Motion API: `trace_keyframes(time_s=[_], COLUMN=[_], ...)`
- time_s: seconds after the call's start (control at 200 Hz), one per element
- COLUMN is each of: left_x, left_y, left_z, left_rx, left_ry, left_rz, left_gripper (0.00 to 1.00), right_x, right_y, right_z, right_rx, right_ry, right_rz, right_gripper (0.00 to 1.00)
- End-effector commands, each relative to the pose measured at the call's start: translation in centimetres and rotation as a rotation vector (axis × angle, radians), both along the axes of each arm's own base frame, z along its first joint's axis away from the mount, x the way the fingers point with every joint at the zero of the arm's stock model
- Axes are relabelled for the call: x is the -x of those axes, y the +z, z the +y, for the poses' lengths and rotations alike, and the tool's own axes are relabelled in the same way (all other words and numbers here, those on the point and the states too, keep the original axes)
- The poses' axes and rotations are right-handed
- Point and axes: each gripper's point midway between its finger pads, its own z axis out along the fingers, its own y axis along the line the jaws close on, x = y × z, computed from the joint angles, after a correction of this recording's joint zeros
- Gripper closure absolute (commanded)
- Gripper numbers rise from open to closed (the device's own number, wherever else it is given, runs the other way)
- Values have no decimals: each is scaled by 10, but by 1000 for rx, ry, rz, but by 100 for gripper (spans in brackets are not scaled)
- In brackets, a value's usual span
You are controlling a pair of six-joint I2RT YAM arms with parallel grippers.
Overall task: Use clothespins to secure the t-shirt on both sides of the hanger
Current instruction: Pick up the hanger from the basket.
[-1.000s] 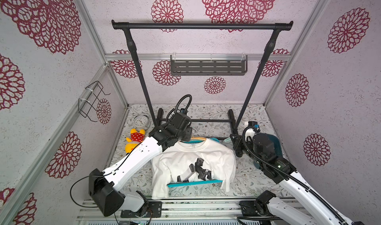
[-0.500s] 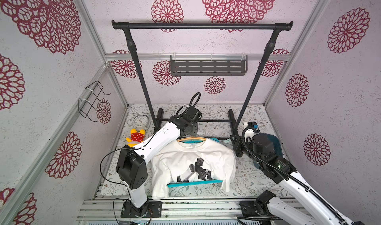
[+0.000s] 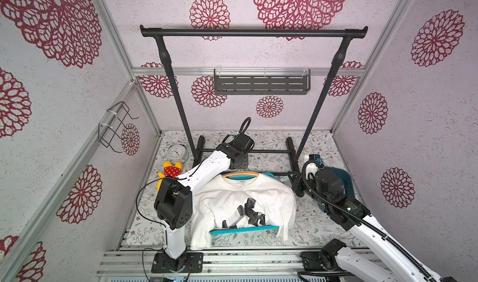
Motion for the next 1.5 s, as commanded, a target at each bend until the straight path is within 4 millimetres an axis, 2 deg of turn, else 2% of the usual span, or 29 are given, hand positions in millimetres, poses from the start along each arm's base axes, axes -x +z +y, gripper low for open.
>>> trace_keyframes(time_s=[0.0, 0.27, 0.495, 0.59, 0.595, 0.61, 0.871, 1.081, 1.171, 1.181, 1.196, 1.496], left_x=[-12, -17, -23, -26, -26, -27, -29, -28, -28, -27, -27, -22], left_y=[7, -3, -3, 0, -8, -16, -18, -9, -13, -1, 4, 18], left_z=[-3, -5, -14, -9, -9, -9, -5, -5, -4, -3, -3, -2], left_rx=[48, 74, 111, 93, 82, 68, 54, 62, 52, 67, 71, 80], left_ry=[37, 48, 47, 65, 66, 68, 80, 72, 69, 69, 68, 33], left_rz=[-26, -8, -17, -32, -19, -6, -14, -29, -29, -51, -58, -88], left_gripper=[55, 61, 63, 65, 65, 65, 73, 80, 83, 83, 84, 89], right_x=[2, 4, 8, 9, 9, 9, 11, 10, 9, 8, 8, 6], right_y=[9, 8, 14, 16, 16, 16, 16, 15, 12, 12, 11, 14], right_z=[3, 2, 4, 2, 3, 2, 2, 2, 4, 4, 4, 12], right_rx=[-33, -42, -74, -78, -79, -79, -83, -82, -80, -81, -80, -102], right_ry=[12, 10, 25, 21, 21, 20, 22, 20, 23, 23, 23, 56], right_rz=[-20, -14, -24, -29, -29, -29, -31, -30, -23, -24, -24, -43], right_gripper=[100, 100, 100, 100, 100, 100, 100, 100, 100, 100, 100, 100])
